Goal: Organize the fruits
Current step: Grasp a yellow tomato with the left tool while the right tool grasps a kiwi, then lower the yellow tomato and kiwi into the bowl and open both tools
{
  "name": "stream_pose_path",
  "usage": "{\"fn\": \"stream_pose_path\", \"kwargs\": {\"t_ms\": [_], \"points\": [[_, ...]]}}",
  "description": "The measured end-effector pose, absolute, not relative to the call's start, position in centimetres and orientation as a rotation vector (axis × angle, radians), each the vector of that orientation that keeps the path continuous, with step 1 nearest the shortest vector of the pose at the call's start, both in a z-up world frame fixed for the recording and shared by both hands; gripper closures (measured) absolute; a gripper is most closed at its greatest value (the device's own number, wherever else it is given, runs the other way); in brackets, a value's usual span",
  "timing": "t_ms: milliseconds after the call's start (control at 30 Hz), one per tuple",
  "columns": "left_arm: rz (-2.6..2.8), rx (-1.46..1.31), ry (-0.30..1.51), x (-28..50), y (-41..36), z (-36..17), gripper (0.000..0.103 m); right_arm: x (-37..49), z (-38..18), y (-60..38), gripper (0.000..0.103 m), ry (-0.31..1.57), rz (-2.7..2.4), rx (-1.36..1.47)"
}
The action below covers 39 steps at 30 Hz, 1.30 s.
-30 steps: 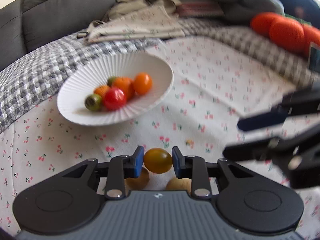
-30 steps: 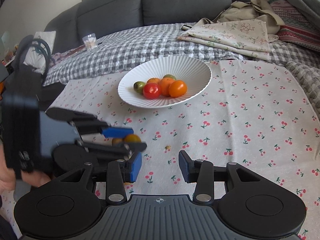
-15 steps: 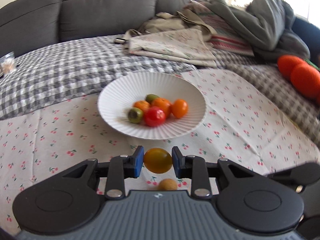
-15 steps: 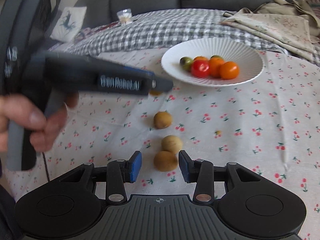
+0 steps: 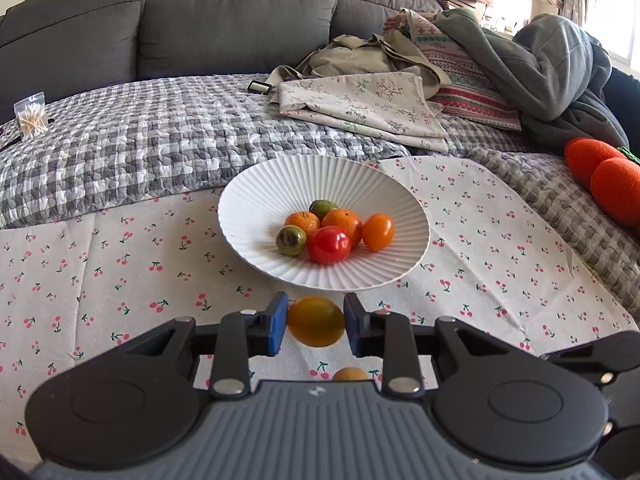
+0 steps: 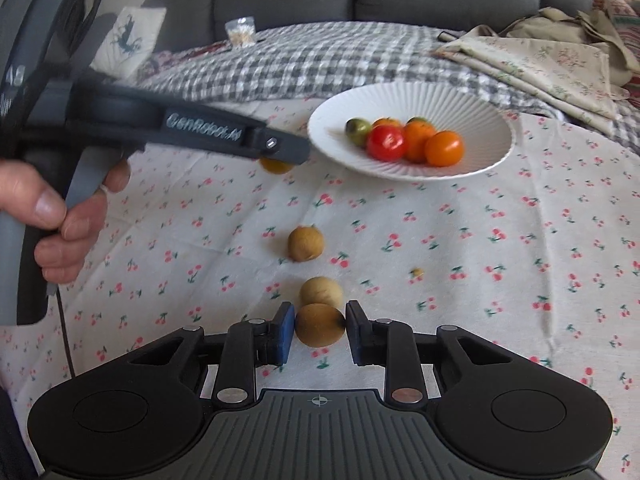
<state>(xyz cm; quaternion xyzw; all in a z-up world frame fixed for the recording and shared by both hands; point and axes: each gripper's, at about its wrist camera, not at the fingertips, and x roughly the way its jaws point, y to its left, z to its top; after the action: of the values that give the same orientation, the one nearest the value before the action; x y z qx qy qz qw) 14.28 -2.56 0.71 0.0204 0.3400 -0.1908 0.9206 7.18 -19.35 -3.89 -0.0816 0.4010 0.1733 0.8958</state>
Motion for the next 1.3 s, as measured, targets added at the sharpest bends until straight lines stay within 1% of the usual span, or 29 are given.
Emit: {"fn": "stream_pose_path", "kwargs": {"t_ms": [267, 667, 1300], "points": [[-0.380, 0.028, 0.682, 14.5, -2.5, 1.0, 0.075, 7.3, -1.7, -22.5, 0.076, 0.760, 0.281, -0.095], [-0.390, 0.005, 0.629, 15.5, -3.9, 1.5, 0.075, 9.2, 0.1, -24.8, 0.076, 0.680, 0.204, 0.012], [-0.384, 0.098, 0.597, 18.9, -9.1, -0.8, 0.075, 14.2, 1.4, -27.2, 0.076, 0.586, 0.174, 0.126]]}}
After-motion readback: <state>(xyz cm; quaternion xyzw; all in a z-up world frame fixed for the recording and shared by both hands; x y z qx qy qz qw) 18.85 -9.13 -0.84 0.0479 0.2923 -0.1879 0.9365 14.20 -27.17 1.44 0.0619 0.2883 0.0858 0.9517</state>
